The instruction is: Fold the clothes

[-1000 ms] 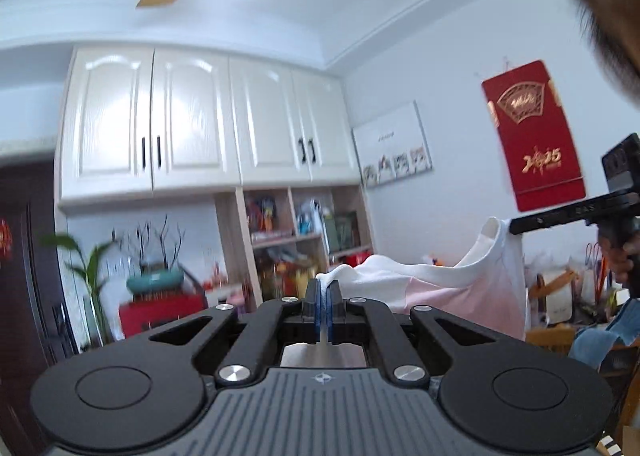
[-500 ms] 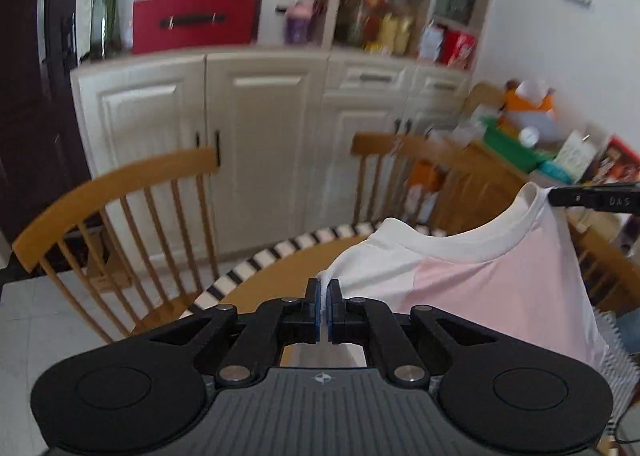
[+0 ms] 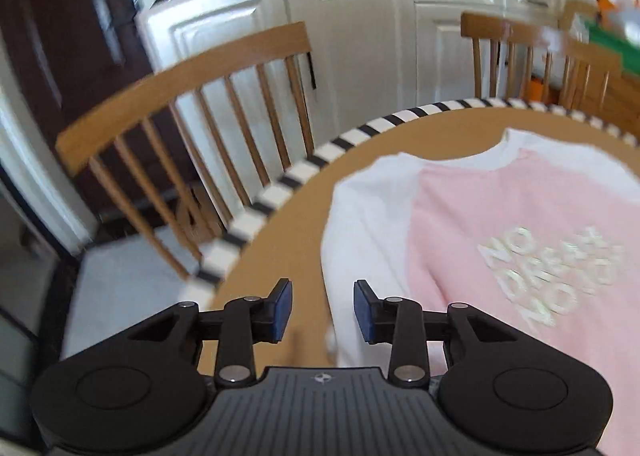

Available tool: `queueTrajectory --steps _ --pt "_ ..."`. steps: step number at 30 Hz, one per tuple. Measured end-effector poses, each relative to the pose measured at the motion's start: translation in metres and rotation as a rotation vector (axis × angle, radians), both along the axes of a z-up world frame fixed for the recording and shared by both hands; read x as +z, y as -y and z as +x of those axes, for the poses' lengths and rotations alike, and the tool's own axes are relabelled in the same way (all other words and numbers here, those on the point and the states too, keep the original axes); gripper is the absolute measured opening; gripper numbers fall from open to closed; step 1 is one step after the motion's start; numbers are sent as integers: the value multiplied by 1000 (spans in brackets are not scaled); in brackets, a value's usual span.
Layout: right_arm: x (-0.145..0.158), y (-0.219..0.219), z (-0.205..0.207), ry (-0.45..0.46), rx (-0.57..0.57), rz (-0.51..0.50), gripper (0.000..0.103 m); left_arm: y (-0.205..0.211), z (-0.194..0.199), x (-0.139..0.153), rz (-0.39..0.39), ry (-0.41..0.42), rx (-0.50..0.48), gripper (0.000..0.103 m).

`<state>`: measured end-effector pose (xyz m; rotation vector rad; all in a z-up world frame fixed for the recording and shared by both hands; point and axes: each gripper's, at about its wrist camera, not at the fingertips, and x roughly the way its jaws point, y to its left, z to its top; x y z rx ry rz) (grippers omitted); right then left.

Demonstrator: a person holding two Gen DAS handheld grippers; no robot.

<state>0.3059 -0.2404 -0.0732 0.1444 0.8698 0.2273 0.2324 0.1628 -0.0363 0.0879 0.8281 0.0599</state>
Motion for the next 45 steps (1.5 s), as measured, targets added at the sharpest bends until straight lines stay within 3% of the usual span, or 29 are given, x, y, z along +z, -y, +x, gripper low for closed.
queueTrajectory --steps 1,4,8,10,12,14,15,16,17,18,20,24,26,27,28,29,30,31,32,36,37,41,45 --pt "0 6 -13 -10 -3 17 44 2 -11 -4 12 -4 -13 45" --pt "-6 12 -41 -19 -8 19 42 -1 -13 -22 95 3 31 43" --pt "-4 13 -38 71 -76 -120 40 -6 0 -29 147 -1 58 42" --pt "-11 19 -16 36 -124 -97 42 -7 6 -39 153 -36 40 43" --pt "-19 25 6 -1 -172 -74 41 -10 13 -44 98 -36 46 52" --pt "-27 31 27 -37 -219 -51 41 -10 16 -47 45 -32 62 52" --pt "-30 30 34 -46 -233 -41 39 -11 20 -49 20 -28 67 47" --pt "-25 26 35 -14 -221 -63 17 -12 22 -50 -13 -19 59 34" --pt "-20 21 35 19 -209 -85 2 -12 23 -49 -21 -8 59 1" --pt "-14 17 36 51 -197 -107 3 -12 24 -47 -15 4 65 0" --pt "-3 8 37 116 -173 -152 3 -13 22 -30 73 105 61 0" --pt "1 8 24 117 -126 -302 4 -24 0 24 226 300 26 0" --pt "3 8 18 116 -102 -377 16 -37 -2 32 232 270 58 2" --pt "4 8 15 116 -90 -414 51 -46 0 27 216 228 82 3" --pt "6 7 12 116 -77 -452 68 -55 2 18 194 181 107 3" --pt "7 7 9 116 -65 -489 57 -62 4 8 184 131 126 4" --pt "8 7 5 115 -53 -527 17 -65 3 -1 172 85 138 4" --pt "9 7 2 115 -41 -564 11 -67 -1 -7 144 54 141 4" --pt "10 7 -1 115 -28 -602 14 -66 -6 -11 98 37 139 5" --pt "17 36 -29 33 -66 -241 33 -44 -37 -18 -84 -33 69 22" --pt "15 38 -39 6 -36 -200 30 -33 -49 -17 -108 -47 35 24" --pt "7 43 -91 -97 47 -146 30 6 -102 -11 -161 -87 -83 33" --pt "0 53 -152 -187 47 -148 37 20 -155 -12 -261 -150 -62 54"
